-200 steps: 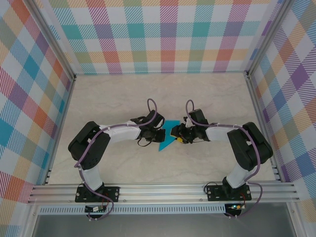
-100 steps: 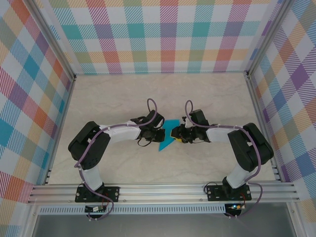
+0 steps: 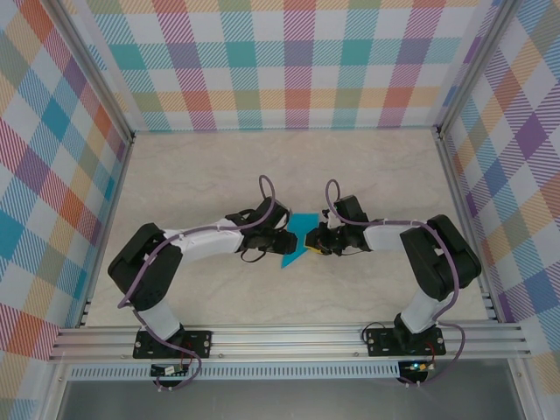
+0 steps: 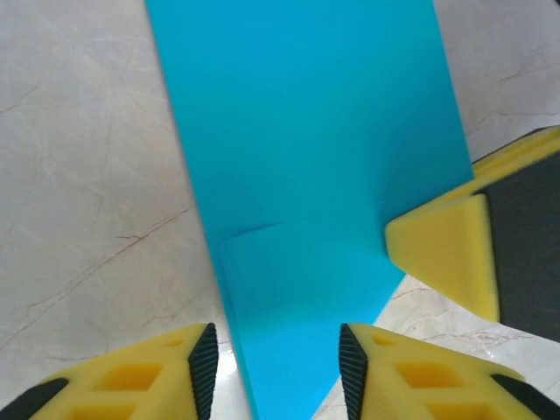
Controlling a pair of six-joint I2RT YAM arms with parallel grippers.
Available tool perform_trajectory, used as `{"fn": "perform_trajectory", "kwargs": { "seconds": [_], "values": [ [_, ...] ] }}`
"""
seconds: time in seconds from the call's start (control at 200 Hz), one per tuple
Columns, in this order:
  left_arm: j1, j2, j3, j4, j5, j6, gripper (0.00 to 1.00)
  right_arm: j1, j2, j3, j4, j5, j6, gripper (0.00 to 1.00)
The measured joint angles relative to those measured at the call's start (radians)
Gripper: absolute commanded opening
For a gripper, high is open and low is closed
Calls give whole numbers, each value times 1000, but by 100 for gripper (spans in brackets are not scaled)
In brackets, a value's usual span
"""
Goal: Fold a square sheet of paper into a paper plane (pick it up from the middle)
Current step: Fourth fold the wing at the center of the table.
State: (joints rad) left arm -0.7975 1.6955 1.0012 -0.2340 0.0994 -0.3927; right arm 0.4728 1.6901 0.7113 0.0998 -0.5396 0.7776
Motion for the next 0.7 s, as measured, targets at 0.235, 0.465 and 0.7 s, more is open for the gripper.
{"fn": "perform_trajectory", "kwargs": {
  "seconds": [0.235, 0.465, 0.7],
  "values": [
    [-129, 0, 0, -41, -115, 48, 48, 0, 0, 10, -12, 0, 13, 15],
    [-185, 52, 17, -80, -226, 76, 48, 0, -2, 19, -22, -1, 19, 15],
    [-214, 77, 34, -88, -318, 81, 43, 0, -10, 28, -41, -5, 22, 16]
  ]
}}
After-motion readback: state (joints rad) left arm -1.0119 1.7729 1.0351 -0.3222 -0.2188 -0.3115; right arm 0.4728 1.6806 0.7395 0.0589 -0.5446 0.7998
